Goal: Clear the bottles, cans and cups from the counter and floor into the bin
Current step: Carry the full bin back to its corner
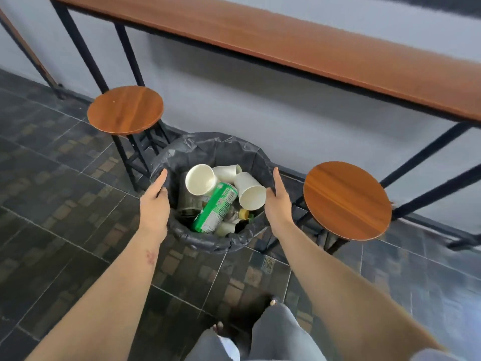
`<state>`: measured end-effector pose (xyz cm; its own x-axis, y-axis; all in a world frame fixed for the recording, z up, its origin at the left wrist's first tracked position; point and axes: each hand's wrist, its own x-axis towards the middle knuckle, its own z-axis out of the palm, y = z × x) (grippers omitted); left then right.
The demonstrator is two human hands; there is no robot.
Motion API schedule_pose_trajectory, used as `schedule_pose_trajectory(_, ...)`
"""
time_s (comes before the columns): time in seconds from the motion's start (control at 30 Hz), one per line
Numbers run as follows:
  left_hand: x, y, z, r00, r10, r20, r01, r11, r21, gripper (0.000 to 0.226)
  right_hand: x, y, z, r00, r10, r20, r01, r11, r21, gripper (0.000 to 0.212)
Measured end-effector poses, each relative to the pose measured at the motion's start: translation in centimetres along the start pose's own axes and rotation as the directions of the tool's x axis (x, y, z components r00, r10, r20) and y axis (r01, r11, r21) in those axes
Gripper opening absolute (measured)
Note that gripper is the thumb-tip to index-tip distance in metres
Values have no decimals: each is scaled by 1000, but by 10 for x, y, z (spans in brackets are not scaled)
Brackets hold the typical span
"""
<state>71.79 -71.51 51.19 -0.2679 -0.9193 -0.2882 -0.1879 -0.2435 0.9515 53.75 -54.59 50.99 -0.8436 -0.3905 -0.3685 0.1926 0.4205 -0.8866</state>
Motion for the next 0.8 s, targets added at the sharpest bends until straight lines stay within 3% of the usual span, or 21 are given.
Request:
schedule_pose_trajectory(0.33, -103, -7, 94, 985, 25, 169, -30, 999, 30, 41, -48, 63, -140, 981, 7, -194, 24, 987, 158, 49)
schedule_pose_trajectory(0.8, -303, -69, 254, 923, -6, 386, -55, 988, 148, 41, -117, 183, -382, 930, 124, -345, -52, 976, 211, 51)
